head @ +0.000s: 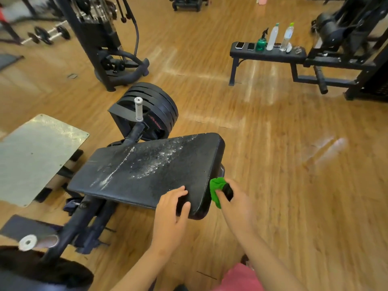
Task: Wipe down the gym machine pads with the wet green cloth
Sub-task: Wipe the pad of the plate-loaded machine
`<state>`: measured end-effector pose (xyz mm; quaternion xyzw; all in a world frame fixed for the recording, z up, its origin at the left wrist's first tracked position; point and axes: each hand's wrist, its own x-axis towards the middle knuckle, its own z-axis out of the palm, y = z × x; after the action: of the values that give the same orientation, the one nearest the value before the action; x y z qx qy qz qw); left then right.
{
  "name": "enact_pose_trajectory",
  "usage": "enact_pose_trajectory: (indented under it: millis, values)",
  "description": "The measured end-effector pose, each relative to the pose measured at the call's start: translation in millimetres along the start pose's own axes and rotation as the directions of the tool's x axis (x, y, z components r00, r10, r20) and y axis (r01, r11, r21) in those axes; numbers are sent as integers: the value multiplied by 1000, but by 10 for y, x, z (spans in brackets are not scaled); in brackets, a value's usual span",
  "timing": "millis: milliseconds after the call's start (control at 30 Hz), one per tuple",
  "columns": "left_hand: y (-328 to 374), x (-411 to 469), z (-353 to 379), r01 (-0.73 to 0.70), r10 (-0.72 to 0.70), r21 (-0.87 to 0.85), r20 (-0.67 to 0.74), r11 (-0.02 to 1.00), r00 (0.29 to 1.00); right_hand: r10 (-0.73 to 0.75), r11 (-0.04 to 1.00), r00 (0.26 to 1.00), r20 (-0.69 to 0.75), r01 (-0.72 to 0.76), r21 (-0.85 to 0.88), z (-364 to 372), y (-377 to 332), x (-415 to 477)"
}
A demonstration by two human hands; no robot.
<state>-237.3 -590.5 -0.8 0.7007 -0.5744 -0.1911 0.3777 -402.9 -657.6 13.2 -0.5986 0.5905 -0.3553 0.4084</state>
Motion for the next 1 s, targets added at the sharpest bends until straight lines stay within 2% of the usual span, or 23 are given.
enact_pose_trajectory:
  millis: [200, 400, 567, 733, 867, 1000]
  values:
    - [190, -47, -25, 101, -104, 86, 35, 991, 994, -123, 992, 969, 213, 128, -10, -229, -39, 648]
    - [605, -4, 233, 211, -198, 240, -79, 947, 977, -199, 977, 919, 341, 211, 1, -432, -71, 1183]
    - [877, 440, 569, 209, -187, 241, -112, 948, 976, -157, 986, 914, 373, 167, 5, -509, -18, 1635]
    - [832, 1148, 665, 225, -197, 287, -122, 931, 973, -72, 996, 908, 413, 86, -14, -389, -1, 2093]
    - [726, 1571, 761, 306, -275, 287, -141, 908, 951, -55, 998, 893, 446, 38, 48, -322, -44, 2224]
    - [675, 1606, 839, 373, -338, 227, -177, 900, 924, -45, 997, 853, 519, 4, 80, -335, -31, 2228]
